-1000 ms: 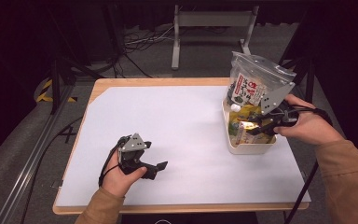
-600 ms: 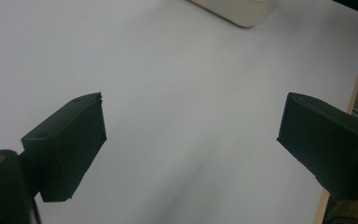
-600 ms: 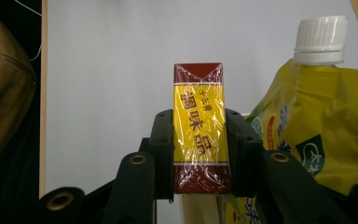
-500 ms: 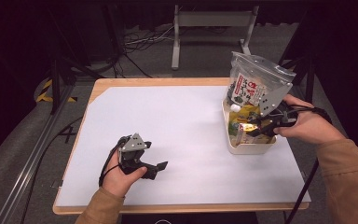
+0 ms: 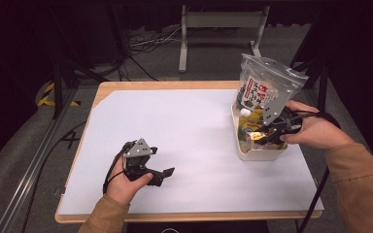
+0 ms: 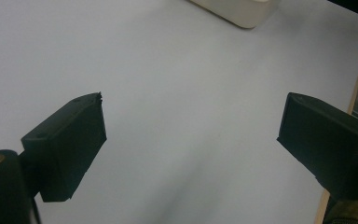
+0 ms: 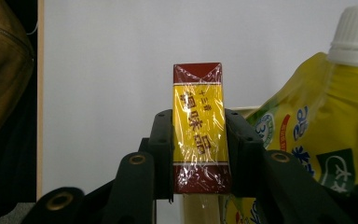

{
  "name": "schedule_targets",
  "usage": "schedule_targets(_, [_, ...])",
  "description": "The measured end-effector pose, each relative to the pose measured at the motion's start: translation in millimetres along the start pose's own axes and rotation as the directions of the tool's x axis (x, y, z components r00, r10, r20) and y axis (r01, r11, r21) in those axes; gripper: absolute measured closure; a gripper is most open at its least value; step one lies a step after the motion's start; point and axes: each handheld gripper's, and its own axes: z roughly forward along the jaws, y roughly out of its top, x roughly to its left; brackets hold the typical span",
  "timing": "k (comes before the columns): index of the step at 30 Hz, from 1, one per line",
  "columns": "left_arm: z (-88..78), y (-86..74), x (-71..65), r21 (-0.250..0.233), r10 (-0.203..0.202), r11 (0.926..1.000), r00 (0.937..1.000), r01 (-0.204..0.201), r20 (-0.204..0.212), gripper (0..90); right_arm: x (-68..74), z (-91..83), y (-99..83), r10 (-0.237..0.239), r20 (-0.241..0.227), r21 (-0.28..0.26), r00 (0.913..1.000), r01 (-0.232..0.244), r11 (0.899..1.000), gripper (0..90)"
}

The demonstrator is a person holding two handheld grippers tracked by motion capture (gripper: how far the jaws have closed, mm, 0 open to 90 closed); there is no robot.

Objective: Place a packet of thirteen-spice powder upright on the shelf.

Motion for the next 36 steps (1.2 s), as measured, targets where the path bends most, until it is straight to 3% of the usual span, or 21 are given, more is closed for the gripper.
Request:
schedule_targets(13, [-0.9, -1.3, 1.7, -0.008, -0.01, 0.9999, 0.9999, 0.01, -0.004, 7.7, 0.4, 17.1, -6.2, 0.016, 0.036, 0.039, 0.9992, -0.017, 0.999, 67.2])
schedule_targets(19, [-0.1, -1.3, 1.4, -0.004, -0.009, 1.0, 1.0, 0.009, -0.002, 7.5, 5.3, 22.8, -8.5, 0.009, 0.059, 0.111, 0.9982, -0.015, 0.994, 65.8])
schedule_targets(25, [0.1, -1.2, 1.8, -0.003, -0.008, 1.0, 1.0, 0.008, -0.002, 7.4, 5.8, 23.4, -11.4, 0.005, 0.083, 0.132, 0.9965, -0.016, 0.991, 60.5])
schedule_targets(27, [0.3, -1.4, 1.9, -0.003, -0.009, 1.0, 1.0, 0.009, -0.001, 7.3, 6.3, 22.1, -12.8, 0.003, 0.098, 0.12, 0.9952, -0.015, 0.993, 55.2])
schedule_targets(33, [-0.7, -2.2, 1.7, -0.005, -0.007, 1.0, 1.0, 0.007, -0.004, 6.9, 8.6, 15.9, -15.1, -0.008, 0.125, 0.047, 0.9921, 0.002, 0.999, 50.5])
schedule_targets(36, [-4.9, -4.8, 1.9, -0.002, -0.009, 1.0, 0.9999, 0.009, -0.011, 6.7, 16.0, 10.2, -16.1, 0.021, 0.155, -0.018, 0.9876, -0.018, 1.0, 47.1])
